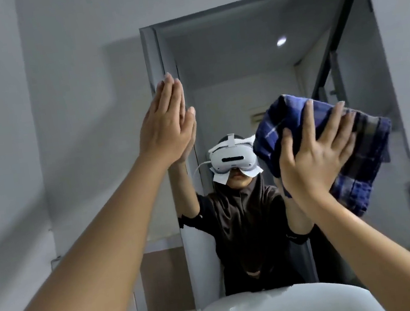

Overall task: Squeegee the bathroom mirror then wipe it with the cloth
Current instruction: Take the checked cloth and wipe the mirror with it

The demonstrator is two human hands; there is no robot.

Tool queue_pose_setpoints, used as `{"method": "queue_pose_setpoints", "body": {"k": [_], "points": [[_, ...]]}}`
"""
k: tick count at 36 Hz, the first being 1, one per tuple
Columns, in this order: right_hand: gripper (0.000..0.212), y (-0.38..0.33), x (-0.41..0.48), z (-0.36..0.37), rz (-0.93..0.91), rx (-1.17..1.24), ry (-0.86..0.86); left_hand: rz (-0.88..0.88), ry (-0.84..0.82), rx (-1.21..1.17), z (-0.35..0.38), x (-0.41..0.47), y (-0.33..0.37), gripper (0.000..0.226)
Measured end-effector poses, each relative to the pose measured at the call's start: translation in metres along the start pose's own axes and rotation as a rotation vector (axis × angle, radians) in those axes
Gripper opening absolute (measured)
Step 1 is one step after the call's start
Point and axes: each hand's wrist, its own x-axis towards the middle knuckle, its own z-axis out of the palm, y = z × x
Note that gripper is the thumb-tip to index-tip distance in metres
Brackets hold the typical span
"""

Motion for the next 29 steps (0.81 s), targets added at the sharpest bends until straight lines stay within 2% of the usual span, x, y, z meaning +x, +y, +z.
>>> {"method": "queue_pose_setpoints", "body": {"k": [4, 10, 12, 16, 18, 22, 26, 29], "points": [[0.059, -0.045, -0.034, 0.016, -0.123, 0.038, -0.067, 0.032, -0.037, -0.036, -0.006, 0.0, -0.006, 0.061], [0.055, -0.082, -0.087, 0.035, -0.429, 0.009, -0.176, 0.037, -0.065, -0.08, -0.009, 0.001, -0.01, 0.062], [0.055, -0.078, -0.093, 0.037, -0.52, -0.002, -0.211, 0.022, -0.075, -0.087, -0.01, 0.0, -0.008, 0.062], [0.052, -0.042, -0.081, 0.025, -0.836, 0.003, -0.291, -0.025, -0.059, -0.097, -0.009, -0.004, 0.002, 0.059], [0.052, -0.014, -0.066, 0.015, -0.894, 0.006, -0.316, -0.053, -0.04, -0.099, -0.005, -0.01, 0.009, 0.057], [0.055, 0.04, -0.033, -0.012, -0.709, -0.044, -0.221, -0.065, -0.027, -0.12, 0.005, -0.027, 0.024, 0.059], [0.058, 0.074, -0.025, -0.031, -0.245, -0.062, -0.126, -0.036, -0.055, -0.137, 0.011, -0.049, 0.035, 0.062], [0.059, 0.08, -0.042, -0.027, 0.001, -0.112, -0.054, -0.005, -0.059, -0.113, 0.016, -0.064, 0.036, 0.062]]}}
